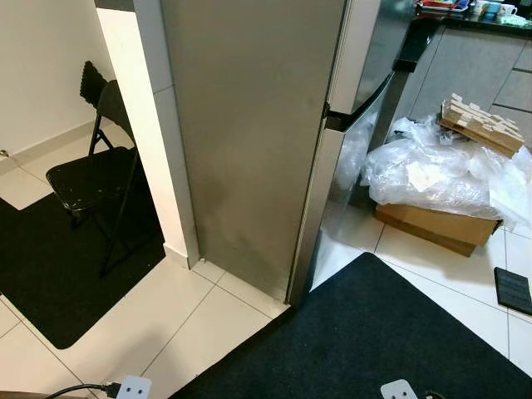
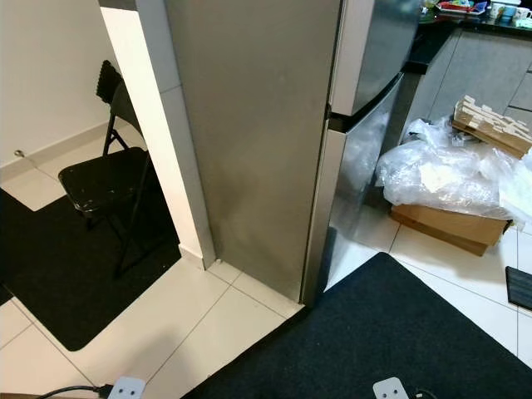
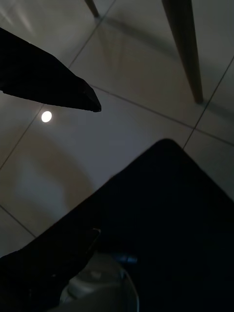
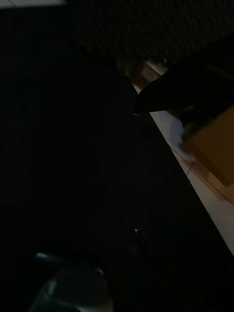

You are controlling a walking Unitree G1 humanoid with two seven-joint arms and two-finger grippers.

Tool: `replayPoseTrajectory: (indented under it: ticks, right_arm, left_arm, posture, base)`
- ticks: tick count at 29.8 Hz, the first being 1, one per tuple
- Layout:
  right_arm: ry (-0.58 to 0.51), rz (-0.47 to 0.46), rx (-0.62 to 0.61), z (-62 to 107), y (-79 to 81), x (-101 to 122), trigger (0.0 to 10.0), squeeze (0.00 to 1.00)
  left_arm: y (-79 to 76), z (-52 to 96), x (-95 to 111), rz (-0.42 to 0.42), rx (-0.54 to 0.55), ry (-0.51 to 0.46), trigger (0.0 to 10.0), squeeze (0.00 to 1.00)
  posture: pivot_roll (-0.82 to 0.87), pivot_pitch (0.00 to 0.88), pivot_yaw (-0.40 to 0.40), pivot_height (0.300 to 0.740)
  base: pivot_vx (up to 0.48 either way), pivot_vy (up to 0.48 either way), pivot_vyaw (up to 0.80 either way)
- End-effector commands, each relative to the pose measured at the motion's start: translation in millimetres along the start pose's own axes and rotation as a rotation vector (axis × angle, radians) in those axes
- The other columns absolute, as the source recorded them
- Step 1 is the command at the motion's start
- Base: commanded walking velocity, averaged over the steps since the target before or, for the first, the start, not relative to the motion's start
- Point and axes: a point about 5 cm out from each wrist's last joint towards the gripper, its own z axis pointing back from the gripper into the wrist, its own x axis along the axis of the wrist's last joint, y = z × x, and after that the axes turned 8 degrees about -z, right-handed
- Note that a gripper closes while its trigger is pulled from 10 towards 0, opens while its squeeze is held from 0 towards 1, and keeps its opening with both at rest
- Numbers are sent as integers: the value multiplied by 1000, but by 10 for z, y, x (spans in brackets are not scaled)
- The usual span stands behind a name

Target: Restocking fridge

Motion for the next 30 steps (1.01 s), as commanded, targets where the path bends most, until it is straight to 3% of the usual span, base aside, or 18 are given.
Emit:
replayPoseTrajectory:
  ticks: [1, 19, 30]
  right_arm:
    - [8, -14, -5, 3, 3, -39, 10000, 0]
    - [10, -8, -9, 3, -36, -40, 10000, 0]
    - [-2, 1, -11, 1, -81, -11, 10000, 0]
  left_arm:
    - [74, -2, 9, 4, 15, 4, 10000, 0]
    - [16, -2, 5, 28, -12, 6, 10000, 0]
    - [11, -1, -2, 30, -12, 7, 10000, 0]
  posture:
    - [51, 0, 4, 740]
    - [45, 0, -9, 740]
    - [48, 0, -16, 740]
  base:
    - [0, 0, 0]
    - [0, 0, 0]
    - [250, 0, 0]
